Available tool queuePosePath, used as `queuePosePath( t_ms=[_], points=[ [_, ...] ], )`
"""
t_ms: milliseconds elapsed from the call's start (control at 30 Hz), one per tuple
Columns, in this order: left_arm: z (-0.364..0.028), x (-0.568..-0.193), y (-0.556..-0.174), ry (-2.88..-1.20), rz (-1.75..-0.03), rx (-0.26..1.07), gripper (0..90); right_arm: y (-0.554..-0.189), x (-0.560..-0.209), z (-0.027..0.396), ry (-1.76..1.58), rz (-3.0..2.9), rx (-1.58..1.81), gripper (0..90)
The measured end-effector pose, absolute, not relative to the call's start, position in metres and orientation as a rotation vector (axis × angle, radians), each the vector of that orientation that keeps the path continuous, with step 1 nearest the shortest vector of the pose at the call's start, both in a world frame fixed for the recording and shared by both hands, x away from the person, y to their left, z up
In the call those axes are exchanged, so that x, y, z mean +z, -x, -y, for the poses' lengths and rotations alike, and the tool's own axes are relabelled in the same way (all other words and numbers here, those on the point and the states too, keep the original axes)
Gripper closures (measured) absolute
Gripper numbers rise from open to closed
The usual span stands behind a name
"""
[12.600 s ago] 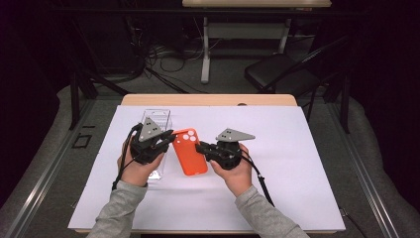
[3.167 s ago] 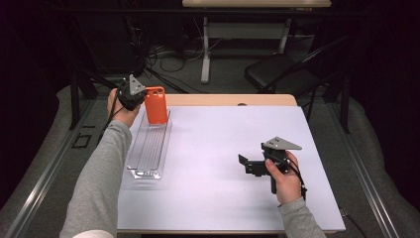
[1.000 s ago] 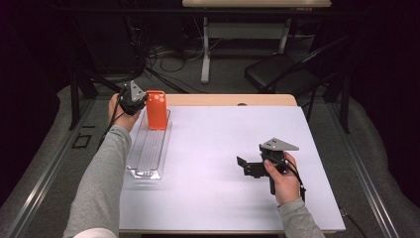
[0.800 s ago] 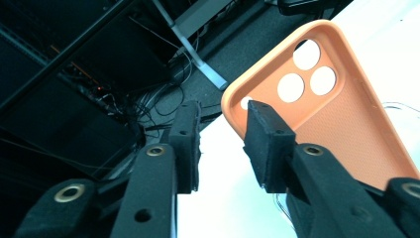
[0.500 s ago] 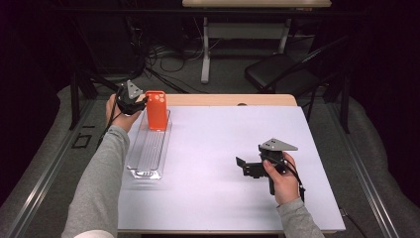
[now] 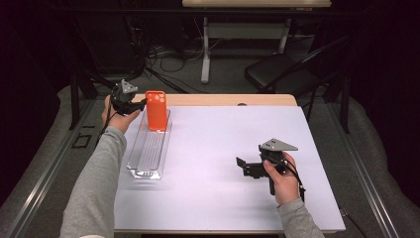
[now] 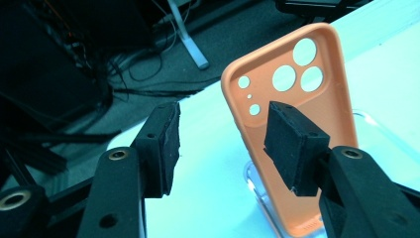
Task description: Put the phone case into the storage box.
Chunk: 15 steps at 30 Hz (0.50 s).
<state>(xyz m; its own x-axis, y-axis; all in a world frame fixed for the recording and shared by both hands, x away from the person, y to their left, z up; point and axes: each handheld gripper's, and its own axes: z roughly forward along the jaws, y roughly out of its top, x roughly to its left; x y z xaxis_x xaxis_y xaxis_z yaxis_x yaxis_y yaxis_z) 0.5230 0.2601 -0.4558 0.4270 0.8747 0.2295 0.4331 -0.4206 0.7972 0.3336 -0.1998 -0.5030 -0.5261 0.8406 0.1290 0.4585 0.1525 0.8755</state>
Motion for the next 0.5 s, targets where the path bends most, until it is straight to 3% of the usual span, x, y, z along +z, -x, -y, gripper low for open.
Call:
queuePosePath(
  t_ms=[200, 500],
  points=[
    [-0.262, -0.451, -0.52, -1.972, -1.155, 0.77, 35.4, -0.333, -0.503, 0.2, -1.235, -2.045, 1.329, 2.2],
    [-0.266, -0.442, -0.512, -1.943, -1.179, 0.658, 27.0, -0.332, -0.502, 0.201, -1.239, -2.04, 1.329, 2.2]
  ],
)
